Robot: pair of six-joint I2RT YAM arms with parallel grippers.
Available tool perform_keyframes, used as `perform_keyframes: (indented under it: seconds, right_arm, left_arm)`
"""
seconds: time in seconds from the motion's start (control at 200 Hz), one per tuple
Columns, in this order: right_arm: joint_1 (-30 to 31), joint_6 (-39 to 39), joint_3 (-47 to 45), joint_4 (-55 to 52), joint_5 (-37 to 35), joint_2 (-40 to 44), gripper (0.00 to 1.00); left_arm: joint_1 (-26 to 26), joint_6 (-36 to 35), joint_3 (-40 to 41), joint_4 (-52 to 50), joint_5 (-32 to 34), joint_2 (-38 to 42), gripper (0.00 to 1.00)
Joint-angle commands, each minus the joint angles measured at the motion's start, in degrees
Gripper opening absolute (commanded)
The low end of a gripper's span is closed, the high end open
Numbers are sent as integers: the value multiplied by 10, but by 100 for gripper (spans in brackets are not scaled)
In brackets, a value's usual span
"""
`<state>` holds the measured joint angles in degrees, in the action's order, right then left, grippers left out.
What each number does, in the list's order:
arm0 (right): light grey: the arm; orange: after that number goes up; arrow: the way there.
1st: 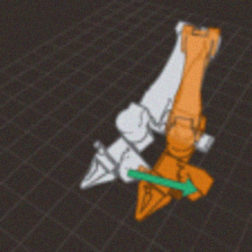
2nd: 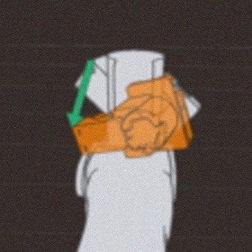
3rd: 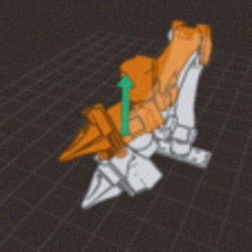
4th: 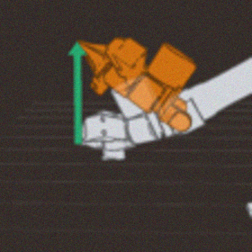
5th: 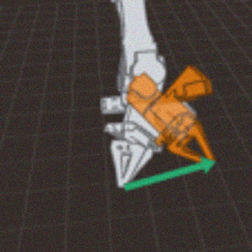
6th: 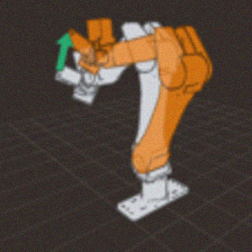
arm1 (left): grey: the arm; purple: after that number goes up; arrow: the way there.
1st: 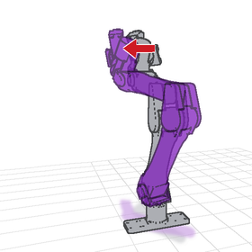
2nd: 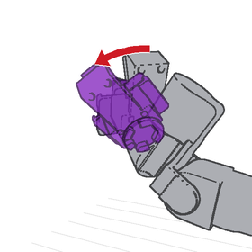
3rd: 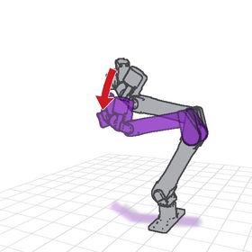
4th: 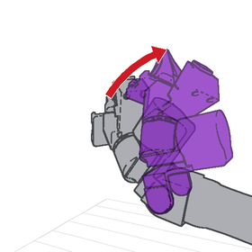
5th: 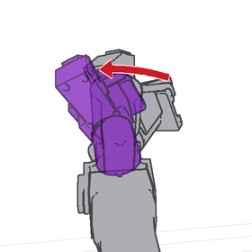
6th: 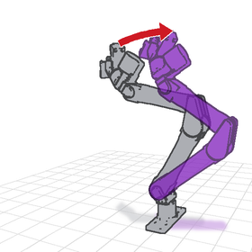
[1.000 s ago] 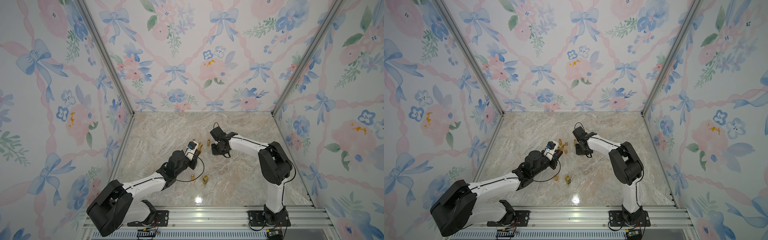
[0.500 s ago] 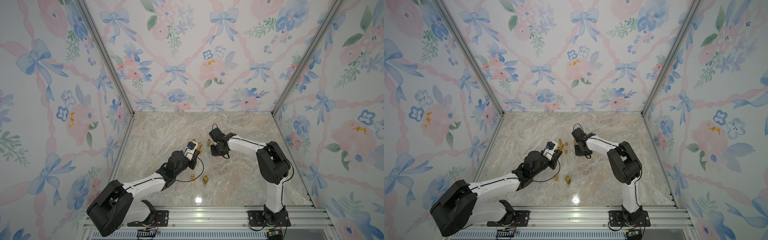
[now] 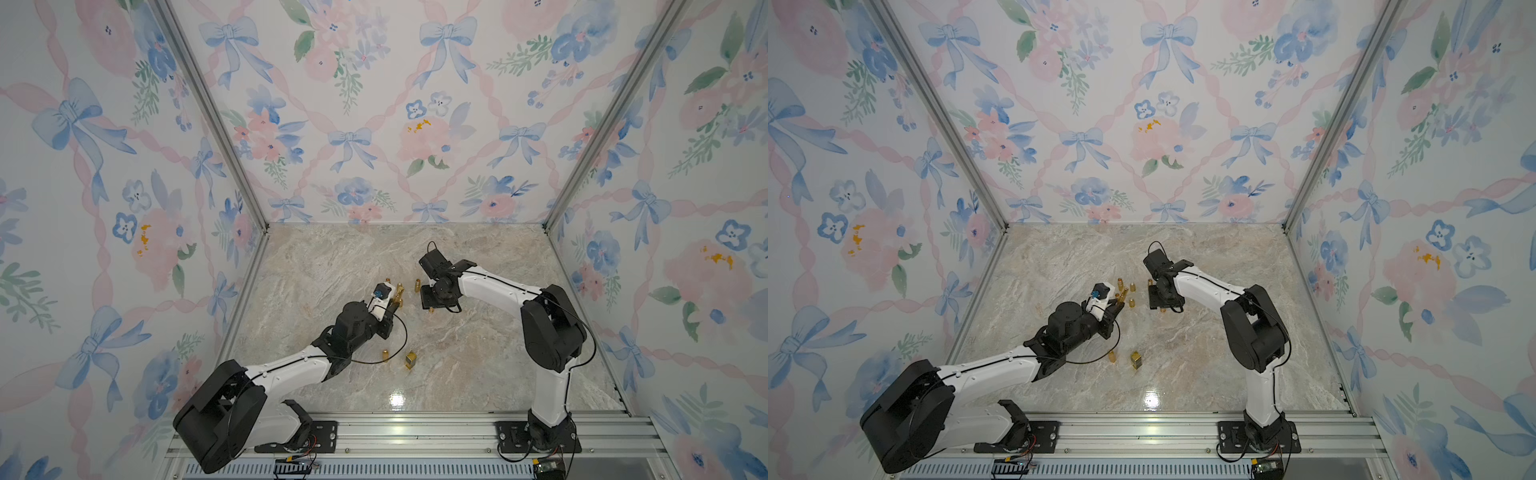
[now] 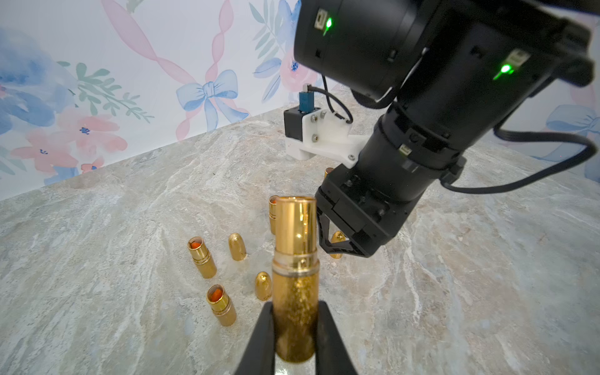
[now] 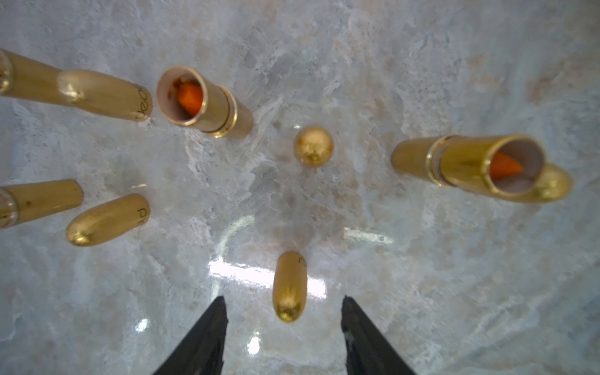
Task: Open the lipstick cap
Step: Place the cover at the center of the board, then place the lipstick at the center of the board.
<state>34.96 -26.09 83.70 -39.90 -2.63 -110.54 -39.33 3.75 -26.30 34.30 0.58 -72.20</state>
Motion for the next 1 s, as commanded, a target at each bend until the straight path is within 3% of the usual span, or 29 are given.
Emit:
perform_keyframes:
  seconds: [0.0, 0.44, 0.575, 0.995]
  right_arm:
    - [-15, 2, -4, -43, 48, 62, 60]
    - [-82, 10, -39, -55, 344, 184, 65]
    - [-83, -18, -67, -7, 422, 203, 66]
    - [-51, -48, -87, 58, 456, 189, 63]
  left_arm:
    - [6, 10, 9, 14, -13, 5, 0]
    - [5, -4, 1, 14, -98, 1, 0]
    - [5, -2, -7, 14, -124, -9, 0]
    - [-1, -4, -24, 14, -180, -18, 0]
